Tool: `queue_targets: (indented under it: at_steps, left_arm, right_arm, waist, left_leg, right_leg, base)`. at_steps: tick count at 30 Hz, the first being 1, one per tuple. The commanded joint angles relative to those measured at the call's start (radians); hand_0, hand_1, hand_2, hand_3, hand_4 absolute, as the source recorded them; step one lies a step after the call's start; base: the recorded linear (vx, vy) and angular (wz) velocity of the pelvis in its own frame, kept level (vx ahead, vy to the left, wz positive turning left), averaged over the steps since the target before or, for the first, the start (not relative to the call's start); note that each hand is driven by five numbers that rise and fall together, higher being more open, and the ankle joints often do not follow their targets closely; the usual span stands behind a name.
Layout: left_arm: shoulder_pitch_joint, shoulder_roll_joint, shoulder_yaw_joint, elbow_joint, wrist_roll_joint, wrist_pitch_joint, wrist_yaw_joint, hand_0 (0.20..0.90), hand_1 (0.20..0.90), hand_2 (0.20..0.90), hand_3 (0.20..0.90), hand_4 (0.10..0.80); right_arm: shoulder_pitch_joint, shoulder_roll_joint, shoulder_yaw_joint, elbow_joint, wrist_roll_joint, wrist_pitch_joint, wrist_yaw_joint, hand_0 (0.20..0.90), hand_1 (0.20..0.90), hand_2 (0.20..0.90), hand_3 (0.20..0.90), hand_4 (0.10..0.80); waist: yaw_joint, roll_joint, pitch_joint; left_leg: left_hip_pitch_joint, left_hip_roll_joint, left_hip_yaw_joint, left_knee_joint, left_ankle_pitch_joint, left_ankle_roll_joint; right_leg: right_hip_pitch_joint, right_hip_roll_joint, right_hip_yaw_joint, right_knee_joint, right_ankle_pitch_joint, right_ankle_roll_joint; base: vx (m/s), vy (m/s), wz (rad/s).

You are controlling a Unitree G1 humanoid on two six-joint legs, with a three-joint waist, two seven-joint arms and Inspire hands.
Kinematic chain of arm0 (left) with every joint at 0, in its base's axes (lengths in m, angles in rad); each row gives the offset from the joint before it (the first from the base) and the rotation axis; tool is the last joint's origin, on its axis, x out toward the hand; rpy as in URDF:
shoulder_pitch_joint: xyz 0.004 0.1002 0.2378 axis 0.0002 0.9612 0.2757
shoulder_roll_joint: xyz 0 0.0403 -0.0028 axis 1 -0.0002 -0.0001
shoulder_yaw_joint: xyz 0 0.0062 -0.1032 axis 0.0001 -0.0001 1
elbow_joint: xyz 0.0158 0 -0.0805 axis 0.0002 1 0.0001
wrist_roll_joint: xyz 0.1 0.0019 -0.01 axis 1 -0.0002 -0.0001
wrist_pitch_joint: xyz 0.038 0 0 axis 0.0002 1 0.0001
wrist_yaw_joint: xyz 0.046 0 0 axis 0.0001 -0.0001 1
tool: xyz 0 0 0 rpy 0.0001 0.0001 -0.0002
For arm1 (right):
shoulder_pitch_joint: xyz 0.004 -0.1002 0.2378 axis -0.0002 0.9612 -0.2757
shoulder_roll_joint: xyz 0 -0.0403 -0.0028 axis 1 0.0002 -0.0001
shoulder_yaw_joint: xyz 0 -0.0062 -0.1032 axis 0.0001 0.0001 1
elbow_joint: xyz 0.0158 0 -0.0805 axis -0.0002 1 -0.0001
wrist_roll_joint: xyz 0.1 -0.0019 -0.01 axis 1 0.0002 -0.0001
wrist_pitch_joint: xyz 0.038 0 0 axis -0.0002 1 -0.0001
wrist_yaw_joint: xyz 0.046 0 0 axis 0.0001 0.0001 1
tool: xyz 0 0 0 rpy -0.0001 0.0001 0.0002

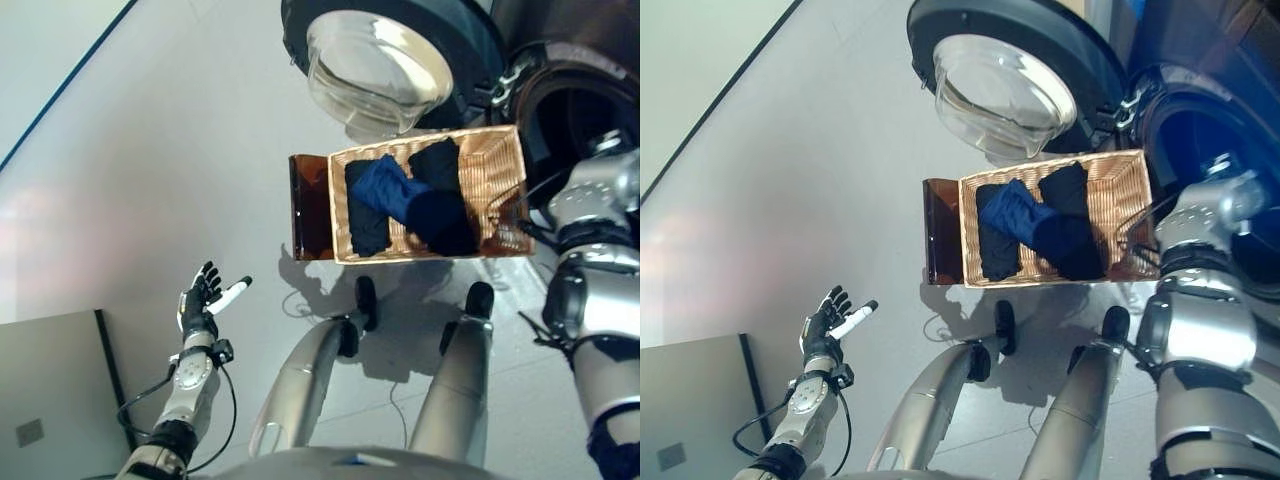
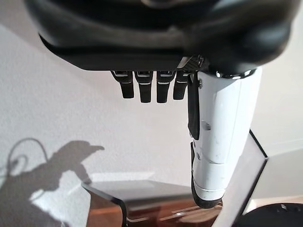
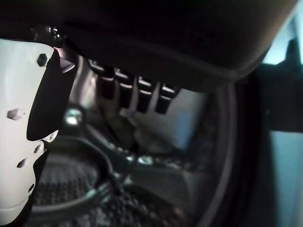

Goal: Pick up the clothes and place them into the washing machine

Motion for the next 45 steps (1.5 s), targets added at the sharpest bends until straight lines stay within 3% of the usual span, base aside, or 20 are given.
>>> queue_targets:
  at_steps: [1, 9, 12, 14, 22, 26, 28, 34, 37, 45]
  left_arm:
    - [-0.01, 0.074, 0.055, 0.04, -0.022, -0.054, 0.034, 0.9, 0.9, 0.9, 0.9, 0.8]
    - [-0.01, 0.063, 0.055, 0.09, -0.017, -0.042, 0.027, 0.9, 0.9, 0.9, 0.9, 0.8]
    - [-0.014, 0.051, 0.059, 0.151, -0.005, -0.03, 0.02, 0.9, 0.9, 0.9, 0.9, 0.8]
    - [-0.012, 0.049, 0.061, 0.157, -0.002, -0.026, 0.017, 0.9, 0.9, 0.9, 0.9, 0.8]
    - [-0.019, 0.028, 0.075, 0.255, 0.052, -0.005, 0.001, 0.9, 0.9, 0.9, 0.9, 0.8]
    - [-0.036, 0.028, 0.068, 0.321, 0.099, 0.006, -0.011, 0.9, 0.9, 0.9, 0.9, 0.8]
    - [-0.051, 0.029, 0.081, 0.38, 0.135, 0.019, -0.015, 0.9, 0.9, 0.9, 0.9, 0.8]
    - [-0.028, 0.035, 0.126, 0.473, 0.211, 0.052, -0.047, 0.9, 0.9, 0.9, 0.9, 0.8]
    - [-0.011, 0.036, 0.168, 0.492, 0.203, 0.053, -0.054, 0.9, 0.9, 0.9, 0.9, 0.8]
    - [0.006, 0.034, 0.153, 0.471, 0.19, 0.042, -0.052, 0.9, 0.9, 0.9, 0.9, 0.8]
  right_arm:
    - [0.037, -0.057, 0.055, -0.117, -0.018, -0.087, 0.037, 0.9, 0.9, 0.9, 0.9, 0.8]
    - [0.125, 0.082, 0.048, -0.13, 0.006, -0.08, 0.077, 0.9, 0.9, 0.9, 0.9, 0.8]
    - [0.212, 0.165, 0.044, -0.123, 0.03, -0.068, 0.117, 0.9, 0.9, 0.9, 0.9, 0.8]
    - [0.236, 0.18, 0.048, -0.129, 0.026, -0.063, 0.123, 0.9, 0.9, 0.9, 0.9, 0.8]
    - [0.471, 0.293, 0.072, -0.115, 0.018, -0.01, 0.204, 0.9, 0.9, 0.9, 0.9, 0.8]
    - [0.517, 0.296, 0.125, -0.029, -0.056, 0.062, 0.221, 0.9, 0.9, 0.9, 0.9, 0.8]
    - [0.579, 0.309, 0.214, -0.003, -0.184, 0.135, 0.248, 0.9, 0.9, 0.9, 0.9, 0.8]
    - [0.671, 0.332, 0.376, 0.078, -0.523, 0.263, 0.289, 0.9, 0.9, 0.9, 0.9, 0.8]
    - [0.703, 0.354, 0.388, 0.103, -0.577, 0.284, 0.288, 0.9, 0.9, 0.9, 0.9, 0.8]
    - [0.684, 0.366, 0.386, 0.182, -0.626, 0.309, 0.249, 0.9, 0.9, 0.9, 0.9, 0.8]
  waist:
    - [0.024, 0.023, -0.021]
    - [0.018, -0.018, -0.021]
    - [0.013, -0.062, -0.028]
    - [0.013, -0.073, -0.029]
    - [-0.005, -0.183, -0.042]
    - [-0.008, -0.214, -0.047]
    - [-0.007, -0.242, -0.071]
    - [0.002, -0.275, -0.133]
    - [0.005, -0.288, -0.168]
    - [0.028, -0.302, -0.162]
  left_leg:
    - [0.028, 0.042, -0.077, -0.064, -0.035, -0.134]
    - [0.058, 0.045, -0.091, -0.085, -0.022, -0.136]
    - [0.104, 0.051, -0.099, -0.113, -0.015, -0.137]
    - [0.12, 0.053, -0.101, -0.122, -0.012, -0.137]
    - [0.264, 0.074, -0.125, -0.202, 0.008, -0.147]
    - [0.339, 0.079, -0.132, -0.243, 0.017, -0.151]
    - [0.406, 0.084, -0.133, -0.304, 0.035, -0.158]
    - [0.533, 0.089, -0.136, -0.426, 0.066, -0.162]
    - [0.571, 0.09, -0.133, -0.476, 0.077, -0.167]
    - [0.588, 0.083, -0.155, -0.474, 0.071, -0.156]
  right_leg:
    - [0.08, 0.036, -0.071, -0.04, -0.052, -0.083]
    - [0.127, 0.047, -0.091, -0.072, -0.038, -0.088]
    - [0.189, 0.053, -0.112, -0.125, -0.022, -0.085]
    - [0.209, 0.054, -0.12, -0.135, -0.019, -0.084]
    - [0.385, 0.061, -0.181, -0.25, 0.008, -0.076]
    - [0.467, 0.071, -0.197, -0.308, 0.025, -0.073]
    - [0.535, 0.074, -0.214, -0.377, 0.057, -0.063]
    - [0.671, 0.08, -0.245, -0.529, 0.118, -0.039]
    - [0.711, 0.077, -0.261, -0.581, 0.141, -0.029]
    - [0.738, 0.073, -0.281, -0.577, 0.138, -0.028]
  base:
    - [0.0, 0.0, 0.0]
    - [0.002, -0.016, 0.05]
    - [0.03, -0.025, -0.03]
    - [0.032, -0.021, -0.09]
    - [0.059, -0.047, 0.01]
    - [0.07, -0.042, -0.01]
    - [0.071, -0.043, -0.01]
    - [0.076, -0.009, 0.02]
    - [0.13, 0.008, 0.08]
    - [0.046, 0.008, 0.09]
